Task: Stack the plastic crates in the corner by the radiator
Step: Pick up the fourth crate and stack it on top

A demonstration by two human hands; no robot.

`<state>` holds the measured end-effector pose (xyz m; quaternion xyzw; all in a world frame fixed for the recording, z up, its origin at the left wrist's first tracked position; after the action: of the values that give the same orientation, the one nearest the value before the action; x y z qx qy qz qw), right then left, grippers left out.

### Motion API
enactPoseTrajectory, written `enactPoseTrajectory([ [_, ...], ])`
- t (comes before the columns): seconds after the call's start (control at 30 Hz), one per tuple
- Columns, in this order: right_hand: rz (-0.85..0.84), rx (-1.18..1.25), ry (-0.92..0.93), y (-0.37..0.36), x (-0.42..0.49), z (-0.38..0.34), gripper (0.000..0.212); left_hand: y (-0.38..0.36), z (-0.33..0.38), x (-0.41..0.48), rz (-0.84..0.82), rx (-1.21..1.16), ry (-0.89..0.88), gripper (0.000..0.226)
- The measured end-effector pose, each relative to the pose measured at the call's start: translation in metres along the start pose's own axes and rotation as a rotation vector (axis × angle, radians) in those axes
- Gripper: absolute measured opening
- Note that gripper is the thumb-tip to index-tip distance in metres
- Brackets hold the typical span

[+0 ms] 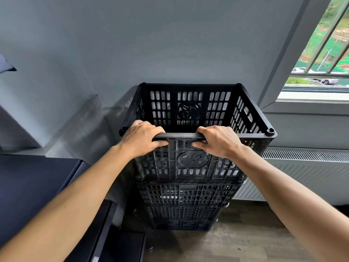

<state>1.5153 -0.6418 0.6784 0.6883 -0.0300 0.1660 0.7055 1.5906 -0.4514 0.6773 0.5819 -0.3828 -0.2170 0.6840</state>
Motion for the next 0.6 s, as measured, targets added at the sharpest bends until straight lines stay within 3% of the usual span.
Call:
enactPoseTrajectory([
  [0.17,-0.011,0.065,0.086,-0.006,0.035,-0.051,0.041,0.016,-0.021,-0.019,0.049,0.152,0.104,0.039],
  [0.33,-0.056,0.095,0.093,-0.014,0.069,-0.099,0.039,0.02,-0.035,-0.033,0.001,0.027,0.205,0.024],
  [0.6,-0.004,0.081,0.098,-0.017,0.067,-0.098,0.039,0.02,-0.03,-0.038,-0.007,0.018,0.211,0.017],
])
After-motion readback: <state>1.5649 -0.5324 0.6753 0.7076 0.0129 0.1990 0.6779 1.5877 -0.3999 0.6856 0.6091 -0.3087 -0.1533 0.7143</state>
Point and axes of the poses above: each hand's wrist, its own x-axis towards the middle knuckle, its own y-axis out of the back of the hand, z = x × y, the point moved 8 cm from there along x, towards the middle knuckle
